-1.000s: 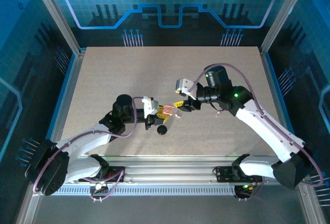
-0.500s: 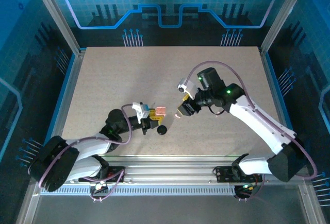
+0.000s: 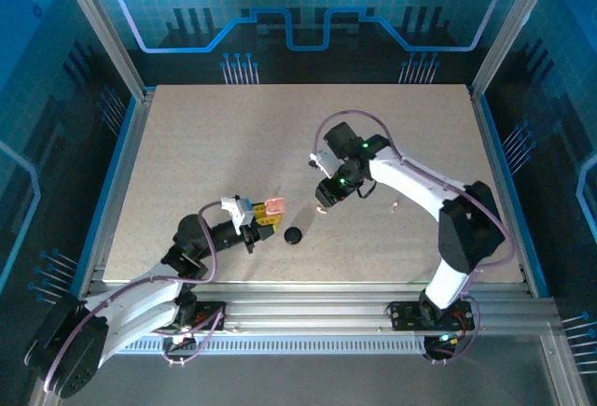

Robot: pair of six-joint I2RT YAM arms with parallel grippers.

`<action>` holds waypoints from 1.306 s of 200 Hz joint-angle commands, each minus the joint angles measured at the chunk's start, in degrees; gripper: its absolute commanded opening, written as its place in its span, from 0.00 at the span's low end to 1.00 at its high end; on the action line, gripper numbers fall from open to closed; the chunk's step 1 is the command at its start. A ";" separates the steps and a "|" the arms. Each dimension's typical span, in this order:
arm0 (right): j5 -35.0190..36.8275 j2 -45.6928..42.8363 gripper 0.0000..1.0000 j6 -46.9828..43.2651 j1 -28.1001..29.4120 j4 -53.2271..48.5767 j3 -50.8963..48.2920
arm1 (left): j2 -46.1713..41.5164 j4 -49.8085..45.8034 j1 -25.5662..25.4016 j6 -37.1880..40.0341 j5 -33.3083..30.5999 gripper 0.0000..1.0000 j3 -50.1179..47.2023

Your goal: Insert the wireless bluetooth earbuds into the charging case

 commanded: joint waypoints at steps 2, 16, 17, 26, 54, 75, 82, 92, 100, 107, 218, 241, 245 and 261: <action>2.94 3.70 0.43 1.33 1.74 -3.68 3.75 | -1.89 -2.42 0.34 -0.02 -2.05 0.16 -0.75; 4.41 6.31 0.42 1.15 2.33 -4.62 5.16 | -2.08 -2.71 0.34 0.18 -2.16 0.16 -0.75; 4.55 6.48 0.42 1.14 2.37 -4.68 5.19 | -2.06 -2.76 0.34 0.19 -2.15 0.16 -0.75; 5.30 7.95 0.42 1.04 2.75 -4.90 5.69 | -2.03 -2.89 0.36 0.29 -2.14 0.16 -0.67; 7.23 11.60 0.41 0.61 3.98 -5.40 7.24 | -1.65 -3.31 0.38 0.64 -2.58 0.16 -0.59; 7.60 13.95 0.41 0.38 4.22 -5.36 8.65 | -1.29 -3.39 0.38 0.64 -2.40 0.16 -0.31; 7.58 14.65 0.41 0.27 4.42 -5.27 9.09 | -1.18 -3.43 0.36 0.64 -2.31 0.16 -0.31; 7.60 15.62 0.41 0.29 4.59 -5.35 9.73 | -1.09 -3.50 0.38 0.64 -2.35 0.16 -0.25; 7.81 16.40 0.41 0.10 4.76 -5.49 10.27 | -1.11 -3.63 0.34 0.64 -2.39 0.16 -0.22; 8.07 16.94 0.41 0.06 4.87 -5.60 10.63 | -1.15 -3.68 0.34 0.56 -2.42 0.16 -0.22; 12.33 21.39 0.38 -1.93 6.09 -6.88 12.94 | -1.24 -4.82 0.34 0.47 -2.44 0.17 0.57; 12.33 21.93 0.35 -1.93 6.14 -6.68 12.87 | -1.19 -4.86 0.34 0.38 -2.44 0.17 0.66; 12.37 21.98 0.35 -1.89 6.17 -6.59 12.93 | -1.24 -4.97 0.40 0.44 -2.42 0.17 0.66; 12.30 22.19 0.34 -1.90 6.13 -6.28 12.77 | -1.49 -5.23 0.38 0.70 -2.40 0.17 0.64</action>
